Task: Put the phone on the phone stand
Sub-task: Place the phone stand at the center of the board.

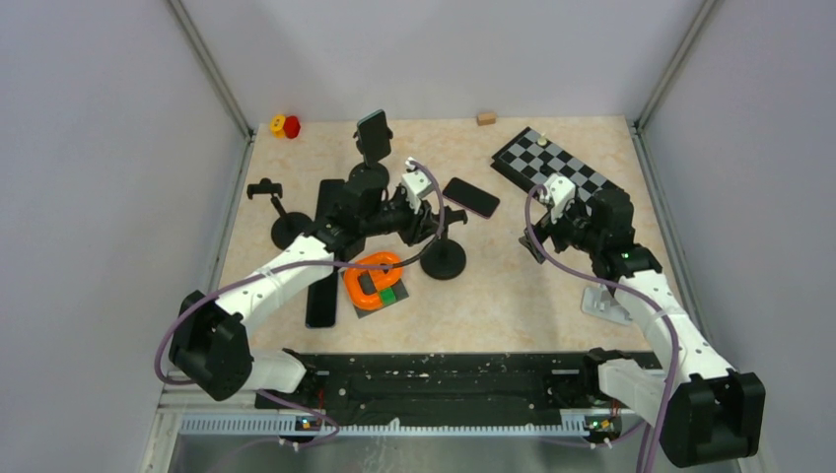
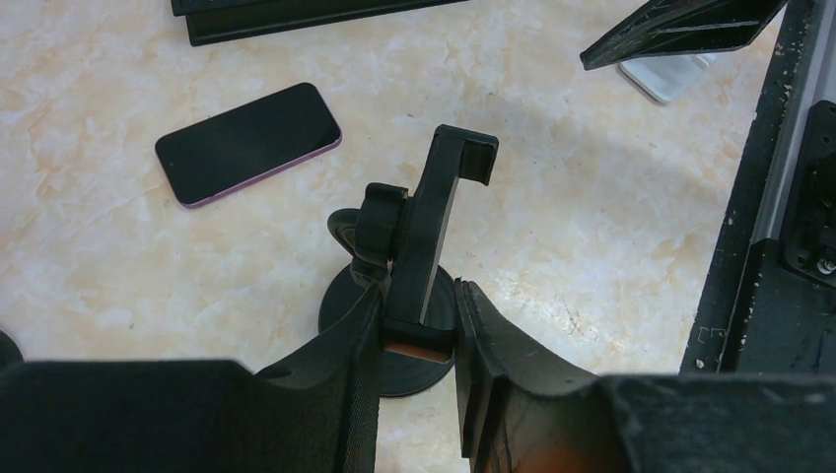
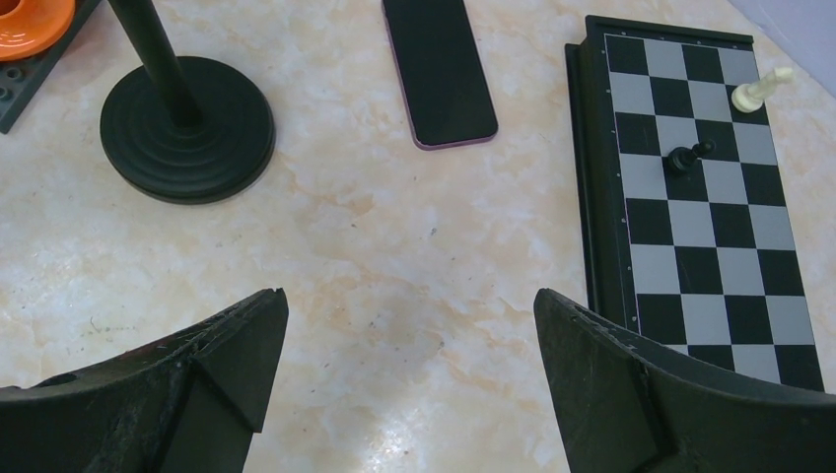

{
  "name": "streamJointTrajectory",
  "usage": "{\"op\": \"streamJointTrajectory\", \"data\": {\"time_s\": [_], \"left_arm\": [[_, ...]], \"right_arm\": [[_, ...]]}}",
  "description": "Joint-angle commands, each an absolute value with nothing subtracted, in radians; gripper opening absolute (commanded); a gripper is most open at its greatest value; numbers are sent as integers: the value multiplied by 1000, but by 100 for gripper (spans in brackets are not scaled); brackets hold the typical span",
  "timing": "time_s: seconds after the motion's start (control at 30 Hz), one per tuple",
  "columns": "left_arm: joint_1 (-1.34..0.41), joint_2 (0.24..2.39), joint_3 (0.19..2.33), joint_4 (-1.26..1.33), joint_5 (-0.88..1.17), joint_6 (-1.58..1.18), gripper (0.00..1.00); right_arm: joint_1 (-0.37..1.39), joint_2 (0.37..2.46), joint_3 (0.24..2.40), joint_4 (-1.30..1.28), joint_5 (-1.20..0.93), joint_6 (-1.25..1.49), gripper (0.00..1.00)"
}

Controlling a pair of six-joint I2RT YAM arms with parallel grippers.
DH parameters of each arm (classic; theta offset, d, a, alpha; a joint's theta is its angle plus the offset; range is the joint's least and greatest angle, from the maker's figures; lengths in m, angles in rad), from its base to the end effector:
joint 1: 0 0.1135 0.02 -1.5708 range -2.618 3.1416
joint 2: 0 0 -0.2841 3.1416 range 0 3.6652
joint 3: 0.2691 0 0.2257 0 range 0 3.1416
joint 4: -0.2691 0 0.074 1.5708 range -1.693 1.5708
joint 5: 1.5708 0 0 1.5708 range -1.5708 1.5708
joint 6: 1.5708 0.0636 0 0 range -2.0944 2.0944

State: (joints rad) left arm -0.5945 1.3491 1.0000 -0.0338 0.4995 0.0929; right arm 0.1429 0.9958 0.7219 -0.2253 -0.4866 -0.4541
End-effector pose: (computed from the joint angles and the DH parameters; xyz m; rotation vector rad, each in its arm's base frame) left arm 0.2339 -0.1949 0.3241 0.9803 1.7351 -0.8144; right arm 0.1992 0.0587 0.2885 -0.8696 1.8244 0.3063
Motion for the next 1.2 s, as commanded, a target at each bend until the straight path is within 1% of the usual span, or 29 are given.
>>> {"op": "streamJointTrajectory", "data": {"time_s": [0.0,0.23,0.33,0.37,0.53,0.8,0.87,1.03,1.17], "left_arm": [[-601,1305,995,8,513,130,34],[-603,1290,998,-44,549,180,74],[-603,1273,1000,-48,573,187,93],[-602,1266,1002,-52,582,190,98],[-600,1256,1043,-113,609,204,99],[-593,1263,1159,-257,574,238,99],[-590,1265,1185,-289,550,242,99],[-579,1266,1229,-314,414,204,99],[-561,1265,1265,-340,375,180,99]], "right_arm": [[137,999,749,-204,-476,-474,98],[137,1013,743,-194,-474,-479,98],[137,1022,742,-192,-468,-480,98],[137,1025,742,-191,-468,-480,98],[138,1044,745,-176,-469,-470,98],[139,1140,816,-160,-511,-443,98],[140,1168,835,-160,-521,-459,98],[142,1272,927,-152,-542,-483,98],[151,1359,1001,-139,-567,-460,98]]}}
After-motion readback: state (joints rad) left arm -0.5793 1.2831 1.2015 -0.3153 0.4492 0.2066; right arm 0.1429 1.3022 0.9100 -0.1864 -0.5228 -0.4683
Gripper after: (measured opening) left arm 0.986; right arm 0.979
